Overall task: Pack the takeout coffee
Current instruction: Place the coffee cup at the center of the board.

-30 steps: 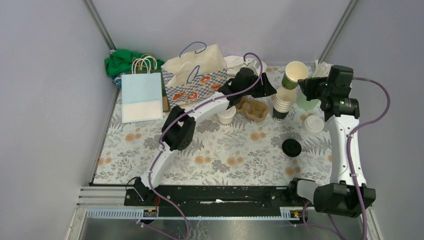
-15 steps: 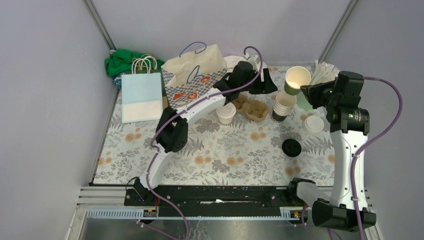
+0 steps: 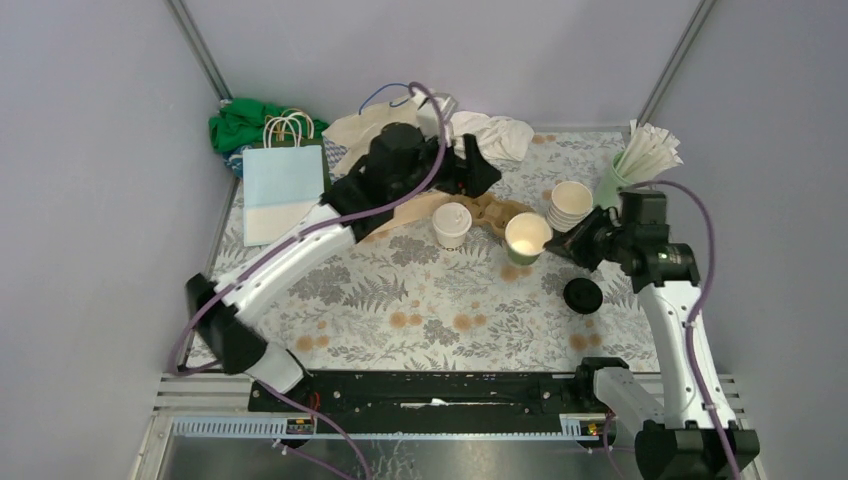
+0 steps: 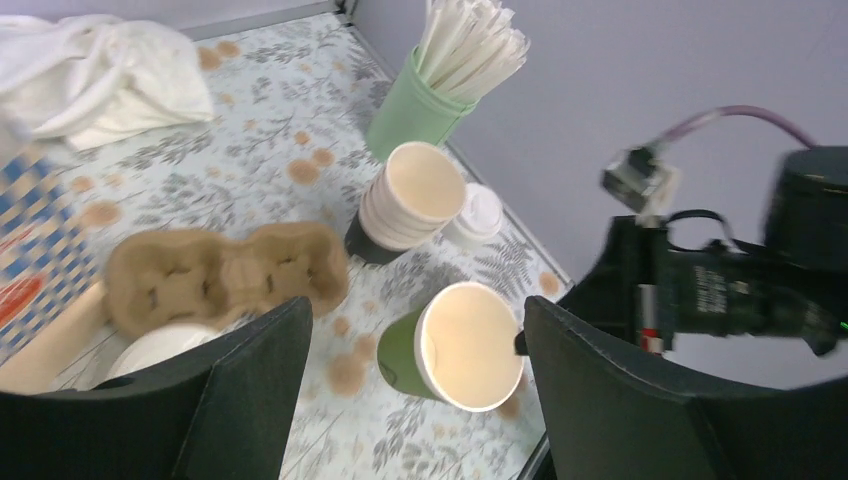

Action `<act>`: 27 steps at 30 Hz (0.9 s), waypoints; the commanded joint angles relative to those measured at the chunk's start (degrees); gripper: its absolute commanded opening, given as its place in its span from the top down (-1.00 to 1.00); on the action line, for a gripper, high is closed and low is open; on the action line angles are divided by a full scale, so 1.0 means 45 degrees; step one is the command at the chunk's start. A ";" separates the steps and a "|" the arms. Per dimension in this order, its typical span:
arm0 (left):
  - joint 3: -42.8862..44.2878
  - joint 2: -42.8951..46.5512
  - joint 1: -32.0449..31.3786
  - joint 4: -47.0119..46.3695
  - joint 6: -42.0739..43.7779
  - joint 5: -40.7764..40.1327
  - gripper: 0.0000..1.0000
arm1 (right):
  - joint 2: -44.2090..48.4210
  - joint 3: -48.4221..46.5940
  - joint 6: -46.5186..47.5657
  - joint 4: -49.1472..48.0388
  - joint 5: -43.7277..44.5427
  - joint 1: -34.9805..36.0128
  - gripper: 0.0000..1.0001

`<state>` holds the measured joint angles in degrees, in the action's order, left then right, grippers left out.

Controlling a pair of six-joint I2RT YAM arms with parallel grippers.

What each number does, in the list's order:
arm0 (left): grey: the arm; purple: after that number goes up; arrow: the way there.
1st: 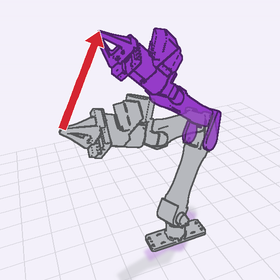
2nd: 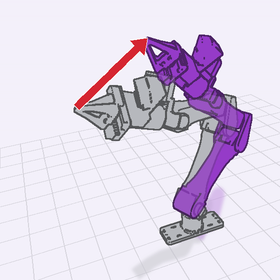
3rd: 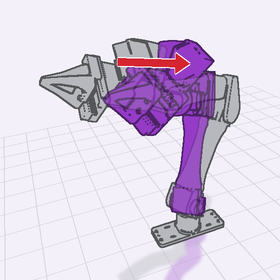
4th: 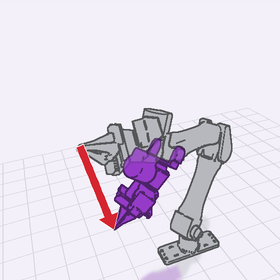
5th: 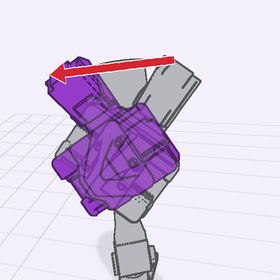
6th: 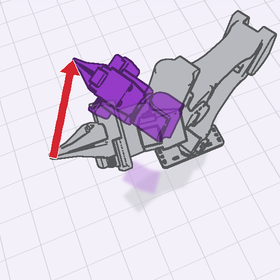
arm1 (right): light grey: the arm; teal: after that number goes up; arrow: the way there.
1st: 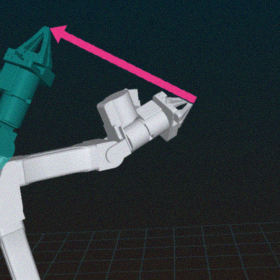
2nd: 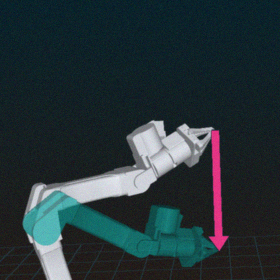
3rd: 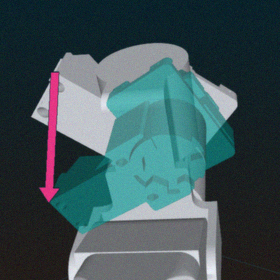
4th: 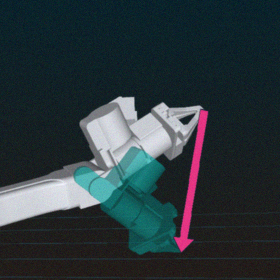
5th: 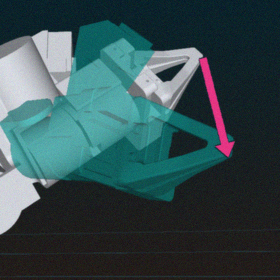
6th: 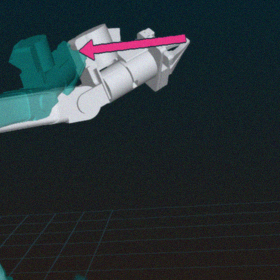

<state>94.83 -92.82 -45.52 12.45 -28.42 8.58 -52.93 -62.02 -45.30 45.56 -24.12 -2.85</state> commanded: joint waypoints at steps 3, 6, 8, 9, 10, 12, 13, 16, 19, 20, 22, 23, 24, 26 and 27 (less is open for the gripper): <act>-0.3585 0.3654 0.0037 0.0281 0.1063 -0.1559 -0.67 | -0.0460 0.1723 0.0948 -0.0662 -0.0106 0.2836 1.00; -0.4895 0.4998 0.0037 0.0438 0.1193 -0.1829 -0.71 | -0.0621 0.2675 0.0879 -0.1530 -0.0265 0.3380 1.00; -0.5598 0.5706 0.0037 0.0541 0.1209 -0.1867 -0.73 | -0.0648 0.3306 0.0779 -0.2329 -0.0597 0.3523 1.00; -0.5942 0.5965 0.0037 0.0560 0.1201 -0.1867 -0.73 | -0.0698 0.3554 0.0724 -0.2607 -0.0605 0.3607 1.00; -0.6266 0.6198 0.0037 0.0555 0.1185 -0.1867 -0.73 | -0.0782 0.3746 0.0683 -0.2909 -0.0566 0.3720 1.00; -0.6823 0.6510 0.0037 0.0545 0.1083 -0.1862 -0.73 | -0.1054 0.4030 0.0642 -0.3193 -0.0417 0.3965 1.00; -0.7026 0.6613 0.0037 0.0531 0.1038 -0.1872 -0.73 | -0.1195 0.4126 0.0622 -0.3316 -0.0377 0.4075 1.00; -0.7721 0.6754 0.0037 0.0306 0.0928 -0.1653 -0.73 | -0.1688 0.4338 0.0673 -0.3645 -0.0333 0.4318 1.00; -0.8077 0.6778 0.0037 0.0163 0.0894 -0.1501 -0.73 | -0.1997 0.4473 0.0720 -0.3874 -0.0375 0.4403 1.00; -0.8174 0.6795 0.0037 0.0076 0.0856 -0.1477 -0.73 | -0.2034 0.4498 0.0756 -0.3933 -0.0368 0.4403 1.00; -0.8335 0.6798 0.0037 -0.0107 0.0814 -0.1336 -0.73 | -0.2097 0.4509 0.0831 -0.3957 -0.0269 0.4403 0.84; -0.8396 0.6793 0.0037 -0.0168 0.0797 -0.1259 -0.73 | -0.2141 0.4505 0.0953 -0.3902 -0.0187 0.4403 0.72; -0.8428 0.6780 0.0047 -0.0193 0.0810 -0.1218 -0.73 | -0.2186 0.4495 0.1022 -0.3873 -0.0131 0.4403 0.60; -0.8472 0.6755 0.0038 -0.0227 0.0859 -0.1233 -0.73 | -0.2286 0.4425 0.1178 -0.3598 0.0135 0.4403 0.45; -0.8503 0.6742 0.0037 -0.0200 0.0901 -0.1258 -0.73 | -0.2314 0.4360 0.1270 -0.3454 0.0271 0.4402 0.37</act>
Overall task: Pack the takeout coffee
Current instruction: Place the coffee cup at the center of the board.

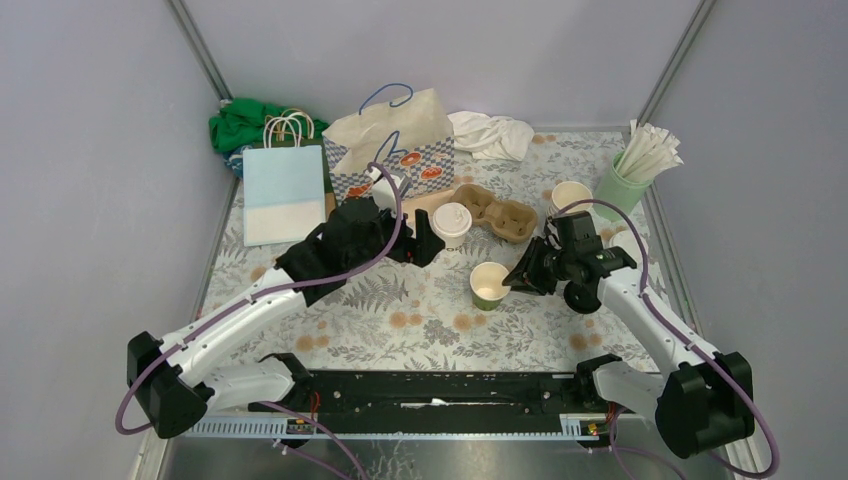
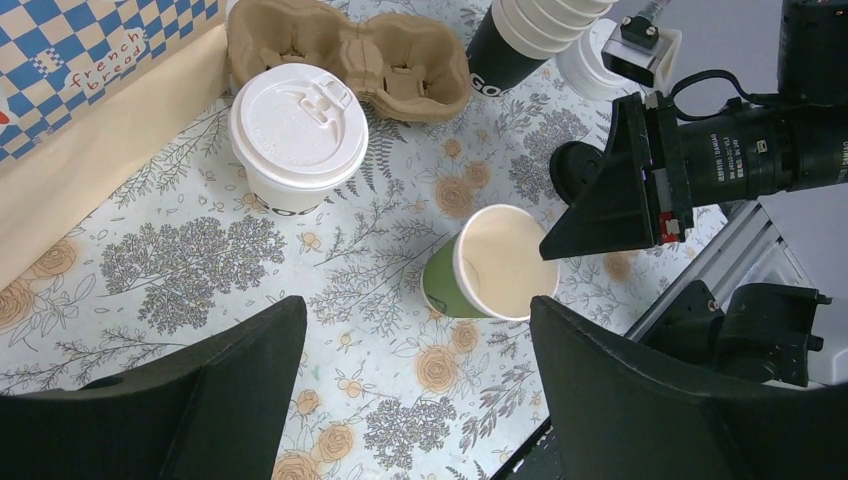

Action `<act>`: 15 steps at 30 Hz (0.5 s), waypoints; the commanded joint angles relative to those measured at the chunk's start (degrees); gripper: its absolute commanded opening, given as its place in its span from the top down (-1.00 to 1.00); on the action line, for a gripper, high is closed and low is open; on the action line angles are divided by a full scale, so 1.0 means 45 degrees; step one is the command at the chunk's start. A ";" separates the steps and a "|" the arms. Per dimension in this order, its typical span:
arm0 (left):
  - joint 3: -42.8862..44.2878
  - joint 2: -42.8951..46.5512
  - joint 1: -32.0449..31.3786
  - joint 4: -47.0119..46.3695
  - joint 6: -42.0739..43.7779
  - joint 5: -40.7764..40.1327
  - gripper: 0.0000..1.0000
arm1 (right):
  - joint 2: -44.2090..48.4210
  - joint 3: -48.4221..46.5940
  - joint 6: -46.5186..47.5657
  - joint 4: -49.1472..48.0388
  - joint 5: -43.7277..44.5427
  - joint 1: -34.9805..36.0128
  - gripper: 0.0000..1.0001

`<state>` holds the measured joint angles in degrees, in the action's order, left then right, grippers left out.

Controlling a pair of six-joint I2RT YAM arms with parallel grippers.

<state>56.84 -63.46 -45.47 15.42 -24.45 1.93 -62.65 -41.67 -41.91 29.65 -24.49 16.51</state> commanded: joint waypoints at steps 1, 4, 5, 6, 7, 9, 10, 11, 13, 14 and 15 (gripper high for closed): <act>-0.0098 0.0226 0.0027 -0.0862 0.0049 0.0205 -0.74 | -0.0149 -0.0250 0.0609 0.0258 0.0546 0.0100 0.24; -0.0212 0.0315 0.0027 -0.0850 0.0117 0.0105 -0.74 | 0.0050 -0.0813 0.0919 0.1242 0.1760 0.0100 -0.10; -0.0236 0.0345 0.0027 -0.0834 0.0134 0.0098 -0.74 | 0.0187 -0.0978 0.1030 0.1670 0.2066 0.0100 -0.17; -0.0247 0.0405 0.0032 -0.0798 0.0154 0.0095 -0.74 | 0.0385 -0.1264 0.1125 0.2015 0.2618 0.0100 -0.25; -0.0275 0.0471 0.0028 -0.0774 0.0173 0.0073 -0.75 | 0.0602 -0.1418 0.1183 0.2316 0.3119 0.0100 -0.32; -0.0338 0.0588 0.0037 -0.0742 0.0258 0.0049 -0.75 | 0.0961 -0.1711 0.1217 0.2805 0.4132 0.0099 -0.55; -0.0376 0.0663 0.0028 -0.0723 0.0298 0.0040 -0.76 | 0.1048 -0.1865 0.1268 0.3123 0.4588 0.0100 -0.75; -0.0413 0.0723 0.0030 -0.0689 0.0330 0.0039 -0.76 | 0.1056 -0.2018 0.1250 0.3463 0.5182 0.0100 -0.94; -0.0539 0.0897 0.0027 -0.0701 0.0338 0.0021 -0.77 | 0.0893 -0.2256 0.0888 0.4350 0.6979 0.0100 -0.99; -0.0609 0.1014 0.0027 -0.0735 0.0304 0.0029 -0.79 | 0.0795 -0.2311 0.0520 0.4740 0.7788 0.0100 -0.99; -0.0686 0.1112 0.0027 -0.0759 0.0246 0.0060 -0.81 | 0.0732 -0.2338 0.0228 0.5081 0.8460 0.0100 -0.99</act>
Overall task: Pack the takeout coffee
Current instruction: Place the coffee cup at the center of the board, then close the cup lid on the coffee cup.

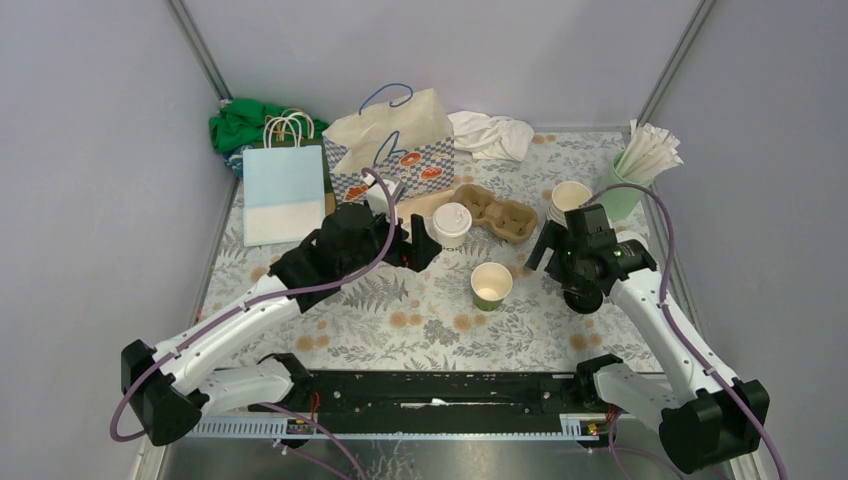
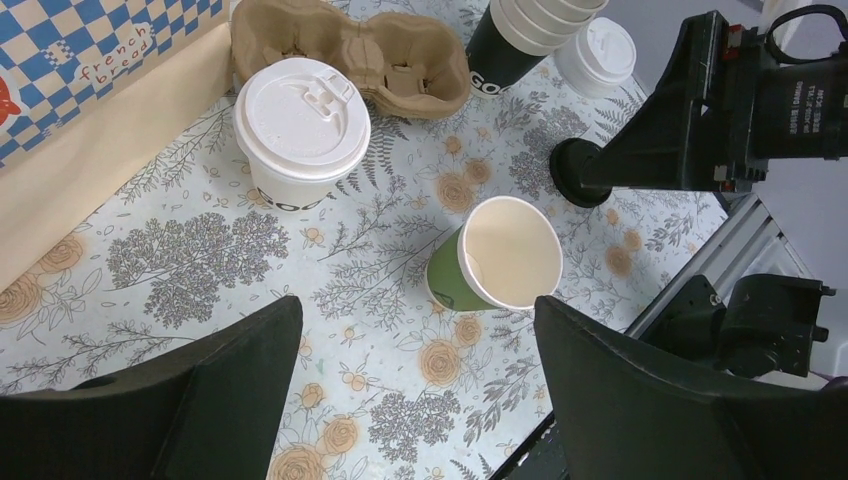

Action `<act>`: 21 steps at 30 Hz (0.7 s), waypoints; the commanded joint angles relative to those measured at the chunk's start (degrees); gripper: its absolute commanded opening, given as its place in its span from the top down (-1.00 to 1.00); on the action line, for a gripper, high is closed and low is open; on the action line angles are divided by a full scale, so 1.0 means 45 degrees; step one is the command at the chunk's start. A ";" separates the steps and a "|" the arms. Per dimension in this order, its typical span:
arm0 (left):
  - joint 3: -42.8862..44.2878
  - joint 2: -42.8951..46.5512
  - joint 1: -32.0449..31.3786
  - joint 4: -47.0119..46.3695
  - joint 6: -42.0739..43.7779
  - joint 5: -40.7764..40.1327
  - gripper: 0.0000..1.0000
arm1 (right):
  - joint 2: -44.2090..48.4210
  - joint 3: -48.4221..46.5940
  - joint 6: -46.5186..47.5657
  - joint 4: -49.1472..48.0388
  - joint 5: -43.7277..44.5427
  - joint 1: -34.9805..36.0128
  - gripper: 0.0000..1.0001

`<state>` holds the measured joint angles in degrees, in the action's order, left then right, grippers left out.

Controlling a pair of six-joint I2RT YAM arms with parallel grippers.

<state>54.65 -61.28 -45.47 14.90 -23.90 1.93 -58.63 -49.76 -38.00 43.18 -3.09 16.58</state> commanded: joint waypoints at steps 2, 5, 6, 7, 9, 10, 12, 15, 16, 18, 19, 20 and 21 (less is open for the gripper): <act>-0.0456 0.0965 0.0027 -0.0747 -0.0043 0.0124 -0.85 | -0.0166 -0.0422 -0.1023 0.2340 0.4638 0.0052 -0.99; -0.0920 0.1415 0.0032 -0.0999 -0.0392 0.0366 -0.88 | -0.0101 -0.0026 -0.0915 0.1790 0.4778 -0.0266 -0.99; -0.1094 0.1537 0.0028 -0.1078 -0.0494 0.0439 -0.89 | -0.0206 0.0040 -0.0831 0.1703 0.4880 -0.0483 -0.99; -0.1240 0.1646 0.0027 -0.1119 -0.0563 0.0523 -0.89 | -0.0329 0.0085 -0.0684 0.1619 0.5022 -0.0647 -0.99; -0.1464 0.1845 0.0028 -0.1189 -0.0645 0.0725 -0.90 | -0.0506 0.0179 -0.0466 0.1461 0.5527 -0.0901 -0.99; -0.1538 0.1940 0.0027 -0.1209 -0.0670 0.0830 -0.90 | -0.0524 0.0217 -0.0289 0.1250 0.5596 -0.0968 -0.99; -0.1686 0.2128 0.0027 -0.1247 -0.0731 0.1030 -0.91 | -0.0333 0.0399 -0.0116 0.0715 0.5545 -0.1128 -0.91; -0.1783 0.2327 0.0008 -0.1279 -0.0834 0.1310 -0.91 | -0.0328 0.1084 0.0124 -0.0276 0.5162 -0.1417 -0.36; -0.1792 0.2359 -0.0010 -0.1279 -0.0848 0.1367 -0.91 | -0.0591 0.1129 0.0075 -0.0276 0.5271 -0.1452 -0.35; -0.1794 0.2455 -0.0027 -0.1279 -0.0851 0.1443 -0.92 | -0.1304 0.0991 0.0023 -0.0093 0.5528 -0.1460 -0.28; -0.1808 0.2480 -0.0031 -0.1274 -0.0864 0.1477 -0.92 | -0.1687 0.0871 0.0057 -0.0009 0.5587 -0.1460 -0.26; -0.1813 0.2493 -0.0031 -0.1288 -0.0866 0.1498 -0.92 | -0.2006 0.0802 0.0093 0.0031 0.5692 -0.1458 -0.25; -0.1823 0.2512 -0.0029 -0.1295 -0.0869 0.1518 -0.92 | -0.2295 0.0779 0.0126 -0.0042 0.5795 -0.1458 -0.25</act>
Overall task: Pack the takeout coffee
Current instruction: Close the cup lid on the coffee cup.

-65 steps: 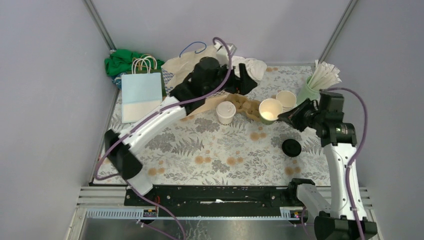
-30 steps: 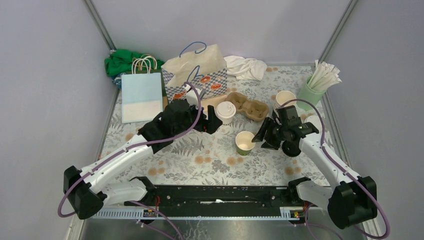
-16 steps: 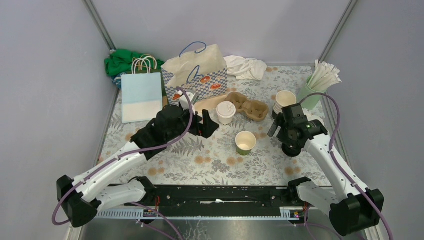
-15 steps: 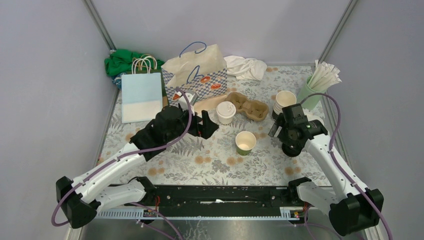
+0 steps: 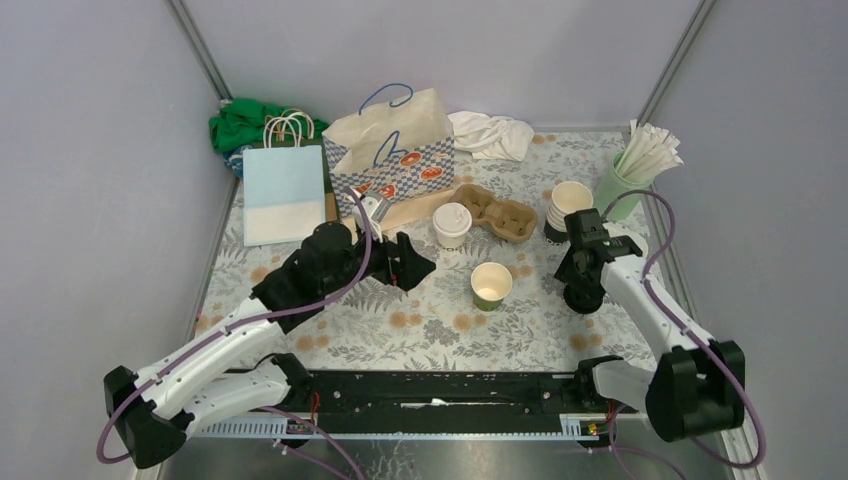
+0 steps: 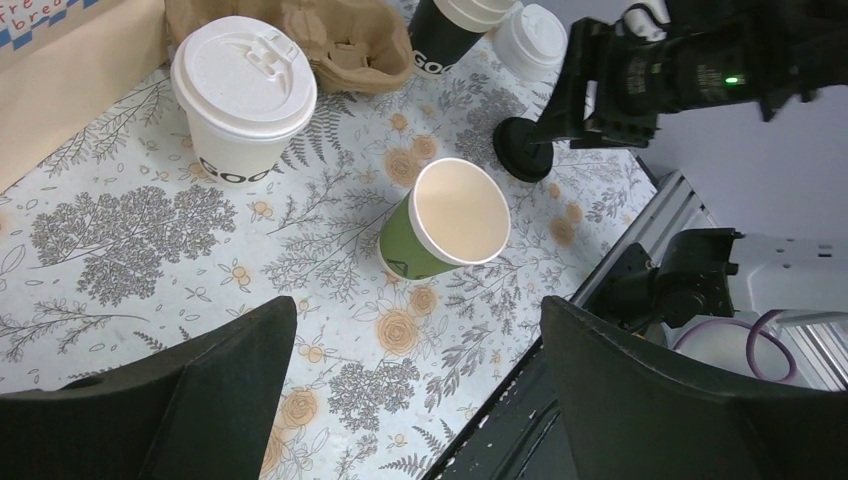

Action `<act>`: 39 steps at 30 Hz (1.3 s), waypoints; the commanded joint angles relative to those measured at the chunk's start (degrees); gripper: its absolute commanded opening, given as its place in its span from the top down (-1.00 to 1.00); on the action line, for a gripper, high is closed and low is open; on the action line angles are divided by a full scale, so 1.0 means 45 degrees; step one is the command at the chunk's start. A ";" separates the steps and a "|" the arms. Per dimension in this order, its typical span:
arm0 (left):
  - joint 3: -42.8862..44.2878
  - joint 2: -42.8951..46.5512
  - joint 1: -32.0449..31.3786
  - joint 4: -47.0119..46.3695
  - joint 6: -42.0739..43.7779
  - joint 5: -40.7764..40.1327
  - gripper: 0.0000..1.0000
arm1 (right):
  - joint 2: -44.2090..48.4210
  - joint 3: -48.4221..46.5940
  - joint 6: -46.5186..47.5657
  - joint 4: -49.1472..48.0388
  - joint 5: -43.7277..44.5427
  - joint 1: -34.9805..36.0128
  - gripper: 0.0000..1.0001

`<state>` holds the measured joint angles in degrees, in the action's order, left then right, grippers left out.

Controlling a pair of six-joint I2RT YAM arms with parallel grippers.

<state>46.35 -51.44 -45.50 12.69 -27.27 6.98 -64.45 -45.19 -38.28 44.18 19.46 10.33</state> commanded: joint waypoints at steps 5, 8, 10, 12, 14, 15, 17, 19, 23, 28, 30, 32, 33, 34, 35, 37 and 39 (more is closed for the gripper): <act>0.0013 0.0330 -0.0031 -0.0818 -0.0131 0.0479 -0.93 | -0.1848 -0.0118 0.0987 -0.1034 0.0984 -0.0068 -0.13; -0.0024 0.0264 -0.0046 -0.0880 -0.0121 0.0526 -0.93 | -0.2184 -0.0242 0.1458 -0.1317 0.0770 -0.0069 -0.05; -0.0045 0.0170 -0.0041 -0.0929 -0.0149 0.0571 -0.94 | -0.2418 -0.0316 0.1620 -0.1478 0.0639 -0.0068 -0.01; -0.0046 0.0062 -0.0046 -0.0938 -0.0139 0.0576 -0.94 | -0.2722 -0.0408 0.1669 -0.1420 0.0881 -0.0069 0.03; -0.0026 0.0012 -0.0044 -0.0927 -0.0130 0.0575 -0.94 | -0.3035 -0.0565 0.1709 -0.1343 0.0944 -0.0068 0.03; -0.0026 -0.0004 -0.0046 -0.0945 -0.0132 0.0557 -0.94 | -0.3180 -0.0608 0.1727 -0.1342 0.1004 -0.0068 0.03; -0.0026 -0.0064 -0.0036 -0.0997 -0.0130 0.0539 -0.94 | -0.3478 -0.0658 0.1696 -0.1379 0.1021 -0.0068 0.02; 0.0002 -0.0155 -0.0048 -0.1003 -0.0113 0.0537 -0.95 | -0.3824 -0.0689 0.1612 -0.1395 0.0931 -0.0068 0.02; 0.0066 -0.0302 -0.0041 -0.1003 -0.0109 0.0575 -0.95 | -0.4252 -0.0766 0.1434 -0.1314 0.0759 -0.0064 0.03; 0.0058 -0.0346 -0.0046 -0.1001 -0.0083 0.0541 -0.95 | -0.4434 -0.0705 0.1238 -0.1298 0.0397 -0.0069 0.18; 0.0033 -0.0332 -0.0046 -0.0988 -0.0093 0.0536 -0.95 | -0.4458 -0.0638 0.1160 -0.1366 0.0064 -0.0053 0.26; 0.0014 -0.0316 -0.0046 -0.0984 -0.0092 0.0536 -0.95 | -0.4379 -0.0543 0.1039 -0.1423 -0.0227 -0.0056 0.33; 0.0013 -0.0323 -0.0046 -0.0967 -0.0081 0.0521 -0.95 | -0.4298 -0.0505 0.0960 -0.1435 -0.0341 -0.0050 0.38; 0.0023 -0.0321 -0.0046 -0.0962 -0.0092 0.0531 -0.95 | -0.4195 -0.0432 0.0913 -0.1456 -0.0473 -0.0054 0.41; 0.0024 -0.0324 -0.0046 -0.0954 -0.0093 0.0532 -0.95 | -0.4080 -0.0369 0.0864 -0.1474 -0.0589 -0.0047 0.44; 0.0032 -0.0314 -0.0041 -0.0929 -0.0060 0.0509 -0.95 | -0.3796 -0.0220 0.0787 -0.1520 -0.0783 -0.0039 0.51; 0.0033 -0.0324 -0.0036 -0.0939 -0.0072 0.0499 -0.95 | -0.3506 -0.0086 0.0689 -0.1572 -0.1004 -0.0034 0.58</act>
<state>46.33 -53.04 -45.50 11.44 -27.49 8.82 -83.53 -46.22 -33.54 37.71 17.58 10.33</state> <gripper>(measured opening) 0.975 0.233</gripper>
